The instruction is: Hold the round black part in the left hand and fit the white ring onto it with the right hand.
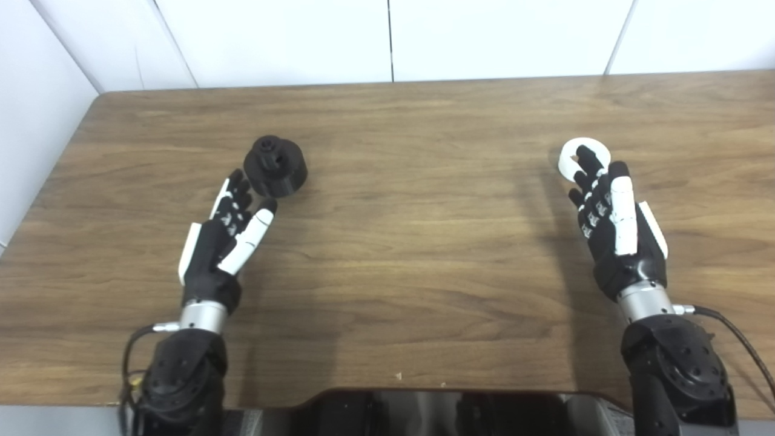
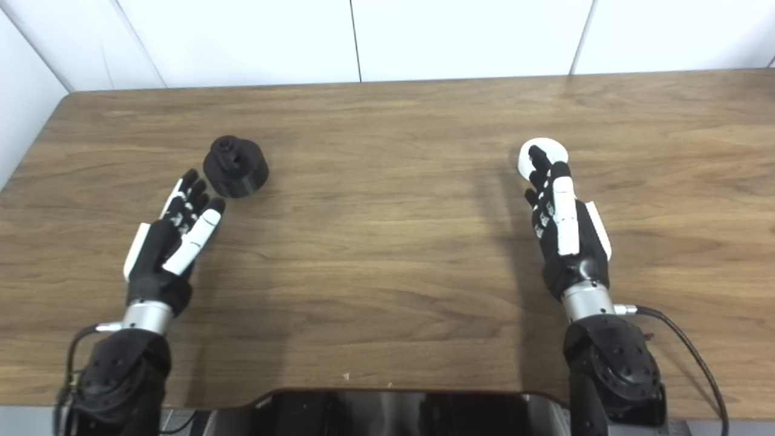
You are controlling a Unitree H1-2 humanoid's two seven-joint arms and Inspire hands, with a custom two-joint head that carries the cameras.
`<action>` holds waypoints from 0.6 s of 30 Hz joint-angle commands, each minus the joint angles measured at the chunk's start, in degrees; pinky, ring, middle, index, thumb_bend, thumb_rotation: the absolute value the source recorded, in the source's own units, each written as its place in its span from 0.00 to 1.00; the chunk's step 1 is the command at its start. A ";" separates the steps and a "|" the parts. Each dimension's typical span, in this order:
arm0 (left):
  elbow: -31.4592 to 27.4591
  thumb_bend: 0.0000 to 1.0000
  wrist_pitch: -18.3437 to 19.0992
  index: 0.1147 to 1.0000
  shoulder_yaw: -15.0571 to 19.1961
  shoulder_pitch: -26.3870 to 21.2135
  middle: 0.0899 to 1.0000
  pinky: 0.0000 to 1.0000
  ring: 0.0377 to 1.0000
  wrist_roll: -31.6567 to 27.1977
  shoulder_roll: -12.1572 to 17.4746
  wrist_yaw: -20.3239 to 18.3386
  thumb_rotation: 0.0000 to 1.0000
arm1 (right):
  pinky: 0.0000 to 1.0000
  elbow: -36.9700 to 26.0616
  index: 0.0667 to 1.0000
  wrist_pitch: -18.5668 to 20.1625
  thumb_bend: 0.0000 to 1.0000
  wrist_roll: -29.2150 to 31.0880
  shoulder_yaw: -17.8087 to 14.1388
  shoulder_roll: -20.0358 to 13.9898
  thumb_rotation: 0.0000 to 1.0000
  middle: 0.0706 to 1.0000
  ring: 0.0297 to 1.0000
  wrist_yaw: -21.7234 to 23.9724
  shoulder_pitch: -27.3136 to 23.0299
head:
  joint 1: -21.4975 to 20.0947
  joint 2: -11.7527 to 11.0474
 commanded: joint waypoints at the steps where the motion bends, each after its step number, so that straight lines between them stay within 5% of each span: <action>1: -2.20 0.80 -0.61 1.00 0.36 -3.33 1.00 1.00 1.00 0.23 2.26 -1.19 0.24 | 1.00 -2.11 0.91 -0.54 0.52 0.60 -0.09 -0.09 1.00 0.98 1.00 0.25 -1.60 | 0.08 0.03; 7: -1.78 0.90 -0.17 0.97 1.60 -7.09 0.99 1.00 1.00 2.91 7.73 -2.23 0.23 | 1.00 -1.67 0.92 -1.20 0.51 0.88 0.13 -0.26 1.00 0.98 1.00 0.76 -1.41 | 0.67 -0.56; 12: -1.70 0.97 2.02 0.94 -0.14 -10.66 0.94 0.94 0.96 11.37 14.28 -2.69 0.30 | 1.00 -1.29 0.92 -1.24 0.51 0.96 0.33 -0.45 1.00 0.99 1.00 1.04 -1.36 | 1.07 -0.79; 18: -0.16 0.95 4.76 0.94 -0.99 -15.14 0.98 0.93 0.98 14.54 19.00 -6.09 0.17 | 1.00 -0.86 0.93 -1.34 0.52 1.43 0.45 -0.44 1.00 1.00 1.00 1.27 -1.24 | 1.18 -1.17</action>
